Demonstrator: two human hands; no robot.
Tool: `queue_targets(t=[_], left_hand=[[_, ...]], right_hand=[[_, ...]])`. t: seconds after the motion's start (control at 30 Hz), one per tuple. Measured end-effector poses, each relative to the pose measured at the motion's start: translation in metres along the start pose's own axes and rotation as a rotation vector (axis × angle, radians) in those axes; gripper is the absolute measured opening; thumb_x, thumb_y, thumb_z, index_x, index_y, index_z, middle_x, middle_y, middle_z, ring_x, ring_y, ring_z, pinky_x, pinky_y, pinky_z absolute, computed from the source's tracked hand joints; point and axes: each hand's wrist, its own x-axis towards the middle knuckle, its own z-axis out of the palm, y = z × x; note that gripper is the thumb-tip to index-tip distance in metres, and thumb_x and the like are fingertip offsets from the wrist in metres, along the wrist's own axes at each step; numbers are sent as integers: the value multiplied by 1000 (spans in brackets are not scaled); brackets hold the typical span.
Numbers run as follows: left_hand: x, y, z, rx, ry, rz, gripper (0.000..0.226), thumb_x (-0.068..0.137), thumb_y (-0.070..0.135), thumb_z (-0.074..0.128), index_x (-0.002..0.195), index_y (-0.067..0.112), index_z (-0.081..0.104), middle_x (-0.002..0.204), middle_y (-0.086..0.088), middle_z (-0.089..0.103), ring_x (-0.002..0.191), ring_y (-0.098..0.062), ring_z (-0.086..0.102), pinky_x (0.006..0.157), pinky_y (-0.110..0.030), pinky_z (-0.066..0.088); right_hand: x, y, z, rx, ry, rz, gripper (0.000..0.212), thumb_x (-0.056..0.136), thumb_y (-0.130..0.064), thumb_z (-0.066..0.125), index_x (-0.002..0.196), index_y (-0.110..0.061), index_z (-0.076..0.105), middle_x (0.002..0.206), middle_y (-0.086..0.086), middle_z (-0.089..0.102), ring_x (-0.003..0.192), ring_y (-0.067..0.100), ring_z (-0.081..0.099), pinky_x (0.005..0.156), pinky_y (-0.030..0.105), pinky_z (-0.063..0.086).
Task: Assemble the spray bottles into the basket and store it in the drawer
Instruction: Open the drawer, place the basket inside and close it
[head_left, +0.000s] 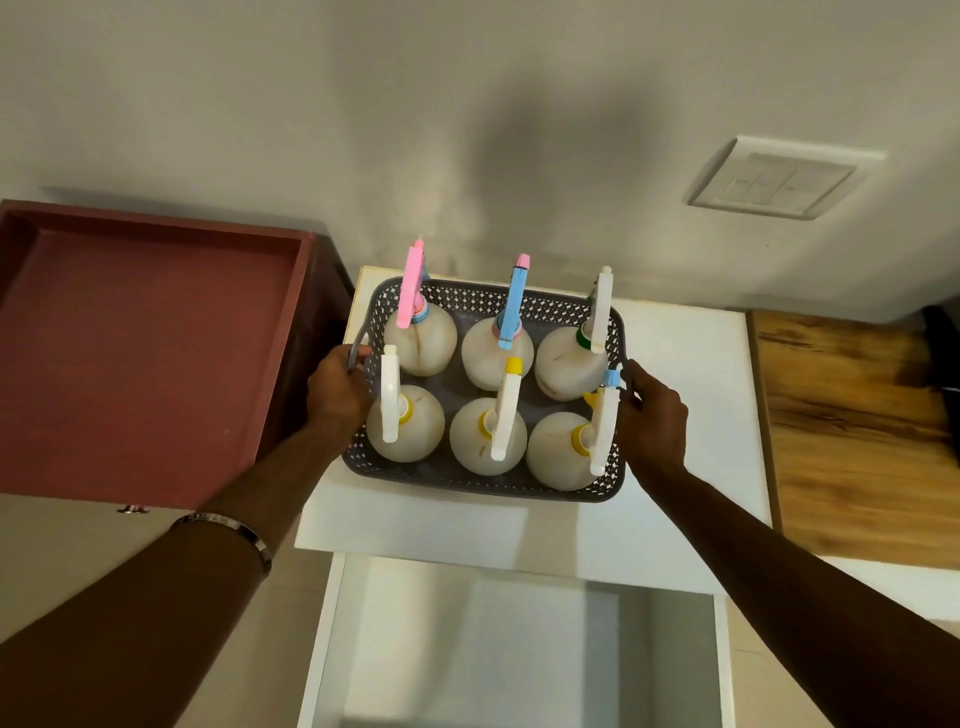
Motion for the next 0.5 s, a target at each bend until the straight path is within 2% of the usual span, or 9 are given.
queue_targets(t=[0.1, 0.2, 0.3, 0.4, 0.43, 0.5], left_hand=[[-15, -3, -1, -14, -8, 5, 27, 98, 16, 50, 121, 5, 61, 116, -20, 66, 110, -36, 61, 99, -51, 50], [-35, -9, -5, -31, -23, -1, 28, 98, 14, 50, 123, 6, 60, 118, -20, 65, 111, -35, 60, 100, -49, 50], [-59, -16, -6, -47, -40, 3, 28, 98, 11, 51, 123, 4, 60, 116, -21, 65, 110, -35, 61, 97, -48, 51], [-87, -25, -8, -56, -46, 21, 28, 97, 11, 52, 123, 4, 60, 114, -19, 66, 106, -33, 62, 91, -41, 53], [-95, -29, -8, -57, -49, 25, 28, 98, 11, 51, 123, 4, 60, 114, -18, 66, 106, -33, 62, 90, -40, 53], [-113, -38, -8, -54, -53, 31, 27, 98, 11, 52, 122, 4, 61, 114, -18, 66, 106, -33, 62, 91, -42, 53]], right_hand=[[-13, 8, -8, -2, -4, 15, 41, 97, -4, 52, 137, -10, 59, 122, 12, 71, 94, 21, 62, 80, 26, 42], [-32, 16, -20, 1, 2, -15, 36, 98, -5, 53, 132, -11, 63, 113, 11, 73, 83, 20, 63, 75, 26, 47], [-53, 23, -32, 7, 12, -19, 37, 98, -4, 54, 133, -11, 62, 114, 8, 73, 78, 9, 57, 71, 19, 43], [-79, 33, -45, 20, 38, -12, 40, 97, -3, 55, 135, -12, 61, 113, 7, 73, 69, -3, 54, 65, 5, 38], [-85, 36, -49, 25, 46, -4, 40, 97, -3, 56, 135, -13, 61, 113, 8, 73, 69, -2, 56, 65, 3, 36], [-103, 44, -57, 24, 57, -1, 40, 96, -3, 57, 135, -12, 61, 114, 10, 74, 78, 14, 65, 67, 8, 40]])
